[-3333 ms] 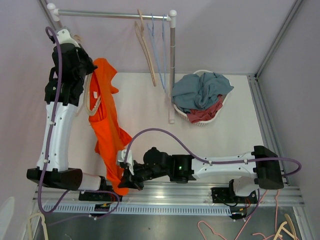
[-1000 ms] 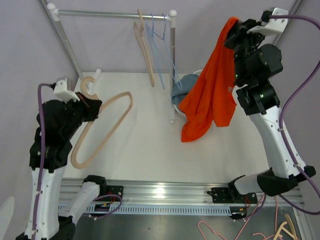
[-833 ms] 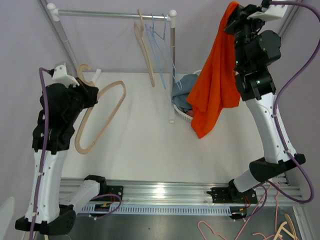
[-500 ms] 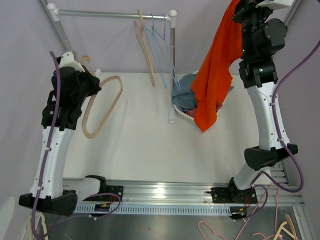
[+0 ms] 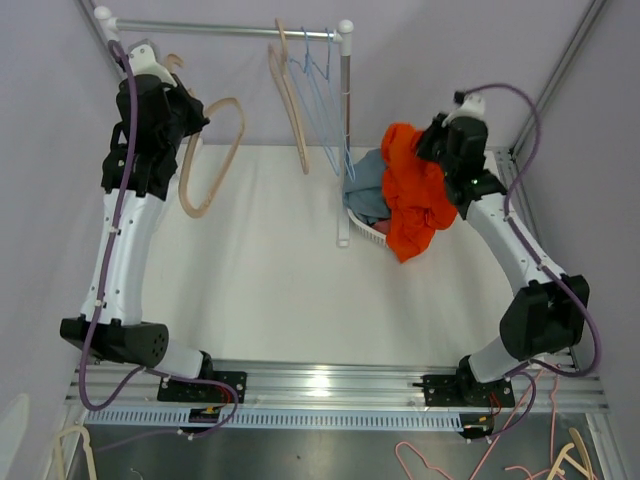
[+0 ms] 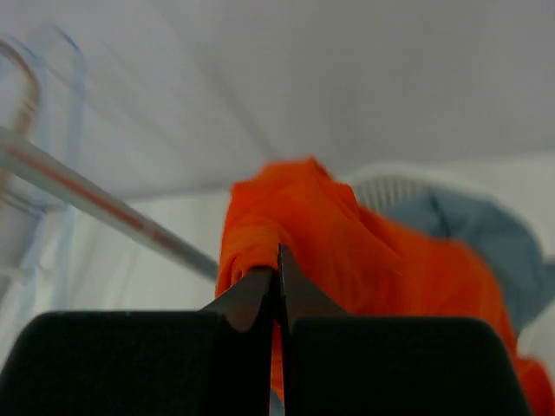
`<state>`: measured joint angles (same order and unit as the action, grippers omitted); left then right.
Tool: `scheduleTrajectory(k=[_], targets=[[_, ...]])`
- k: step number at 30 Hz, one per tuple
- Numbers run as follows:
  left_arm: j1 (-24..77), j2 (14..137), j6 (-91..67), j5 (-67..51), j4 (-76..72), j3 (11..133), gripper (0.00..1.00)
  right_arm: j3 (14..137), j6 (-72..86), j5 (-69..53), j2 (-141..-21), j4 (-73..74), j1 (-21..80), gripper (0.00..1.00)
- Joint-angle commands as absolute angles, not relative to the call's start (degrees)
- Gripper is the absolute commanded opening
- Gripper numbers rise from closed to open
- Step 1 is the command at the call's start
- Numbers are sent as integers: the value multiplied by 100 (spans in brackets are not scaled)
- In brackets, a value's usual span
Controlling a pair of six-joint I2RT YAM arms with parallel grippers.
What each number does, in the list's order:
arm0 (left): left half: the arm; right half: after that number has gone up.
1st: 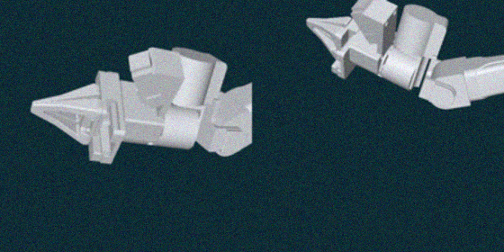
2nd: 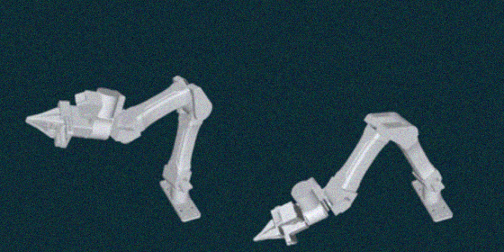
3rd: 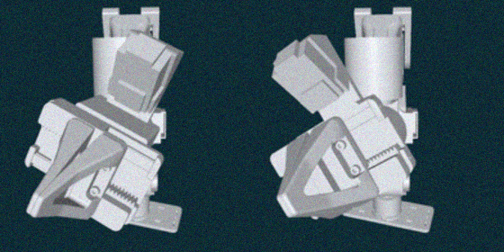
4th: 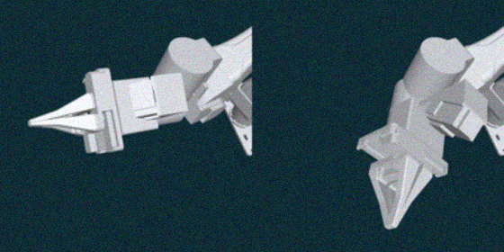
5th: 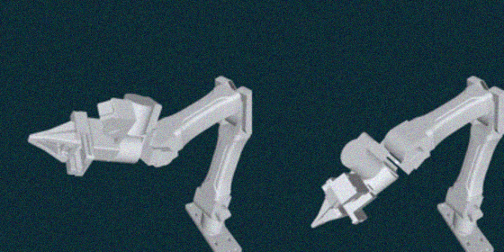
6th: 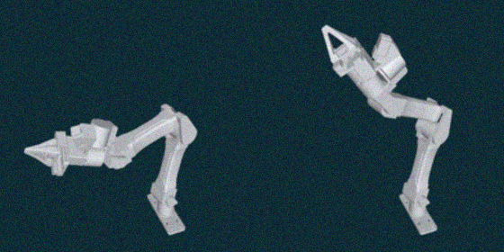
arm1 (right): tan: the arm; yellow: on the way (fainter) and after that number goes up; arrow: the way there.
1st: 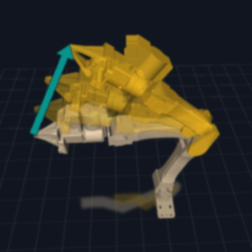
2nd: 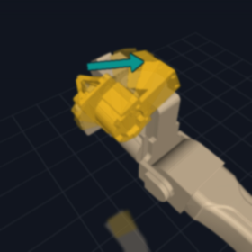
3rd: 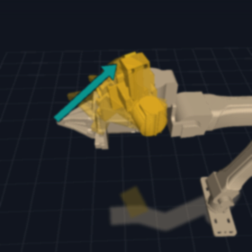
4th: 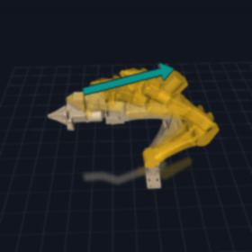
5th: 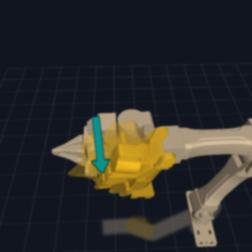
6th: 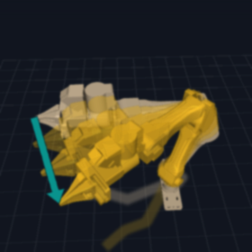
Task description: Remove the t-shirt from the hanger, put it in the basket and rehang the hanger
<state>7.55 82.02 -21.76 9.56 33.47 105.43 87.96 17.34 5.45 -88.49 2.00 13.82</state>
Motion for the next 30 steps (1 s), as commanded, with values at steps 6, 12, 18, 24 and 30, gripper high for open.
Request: scheduleTrajectory(k=[6, 12, 18, 24, 30], targets=[[765, 8464, -2004, 660, 2199, 10961, 1, 7751, 2628, -807, -10342, 1562, 1353, 0], [800, 8367, -1811, 598, 1803, 10784, 1, 7743, 2488, -730, -10687, 1871, 1318, 0], [800, 8543, -1503, 414, 1617, 10977, 1, 8341, 2162, -317, -11513, 2724, 1327, 0], [809, 8666, -1371, 273, 1389, 10960, 1, 8024, 2180, 339, -10374, 2469, 1493, 11], [879, 8727, -1231, 98, 1011, 10960, 1, 8885, 1767, 1309, -9949, 3357, 1845, 37]])
